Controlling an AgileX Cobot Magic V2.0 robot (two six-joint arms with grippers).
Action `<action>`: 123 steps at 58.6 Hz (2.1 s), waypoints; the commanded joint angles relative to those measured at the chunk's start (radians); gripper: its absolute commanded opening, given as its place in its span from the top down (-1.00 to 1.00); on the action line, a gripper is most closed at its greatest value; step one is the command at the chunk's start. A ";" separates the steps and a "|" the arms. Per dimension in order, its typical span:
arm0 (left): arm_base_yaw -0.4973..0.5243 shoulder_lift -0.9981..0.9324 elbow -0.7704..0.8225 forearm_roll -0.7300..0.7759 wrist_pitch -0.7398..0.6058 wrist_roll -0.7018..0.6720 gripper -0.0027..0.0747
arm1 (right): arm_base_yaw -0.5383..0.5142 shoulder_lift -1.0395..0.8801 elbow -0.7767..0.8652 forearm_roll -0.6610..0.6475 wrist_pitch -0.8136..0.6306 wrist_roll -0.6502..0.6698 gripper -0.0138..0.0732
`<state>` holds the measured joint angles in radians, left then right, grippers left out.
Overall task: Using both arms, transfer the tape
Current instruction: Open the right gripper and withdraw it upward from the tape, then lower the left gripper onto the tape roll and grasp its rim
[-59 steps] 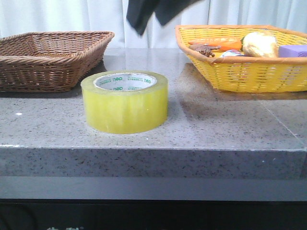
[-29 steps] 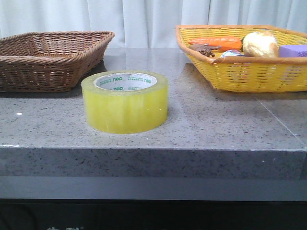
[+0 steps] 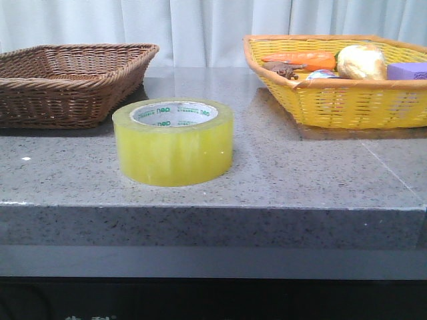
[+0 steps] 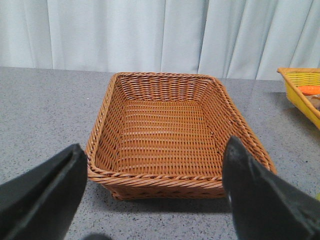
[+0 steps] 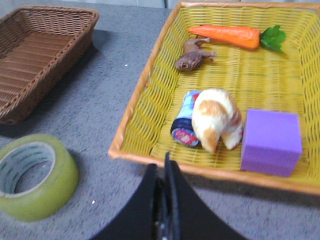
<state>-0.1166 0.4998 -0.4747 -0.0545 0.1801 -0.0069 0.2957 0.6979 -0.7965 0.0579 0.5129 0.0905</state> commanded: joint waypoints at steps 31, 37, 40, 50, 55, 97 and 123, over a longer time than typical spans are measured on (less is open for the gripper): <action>-0.035 0.099 -0.156 -0.032 0.233 -0.011 -0.47 | -0.007 -0.504 0.451 -0.002 -0.337 -0.004 0.89; -0.083 0.206 -0.242 -0.051 0.379 -0.011 -0.47 | -0.007 -0.504 0.451 -0.002 -0.335 -0.004 0.89; -0.115 0.270 -0.283 -0.075 0.432 -0.011 -0.47 | -0.007 -0.504 0.451 -0.003 -0.333 -0.004 0.89; -0.235 0.457 -0.376 -0.094 0.463 -0.011 -0.47 | -0.007 -0.504 0.451 -0.015 -0.332 -0.005 0.89; -0.284 0.536 -0.414 -0.118 0.456 -0.011 -0.47 | -0.007 -0.504 0.451 -0.032 -0.331 -0.005 0.89; -0.475 1.044 -0.717 -0.216 0.447 -0.011 -0.46 | -0.007 -0.504 0.451 -0.033 -0.321 -0.005 0.89; -0.477 1.055 -0.764 -0.217 0.472 -0.011 0.53 | -0.007 -0.504 0.451 -0.033 -0.320 -0.005 0.89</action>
<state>-0.5863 1.5924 -1.2028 -0.2476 0.6839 -0.0069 0.2941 0.1851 -0.3186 0.0370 0.2661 0.0905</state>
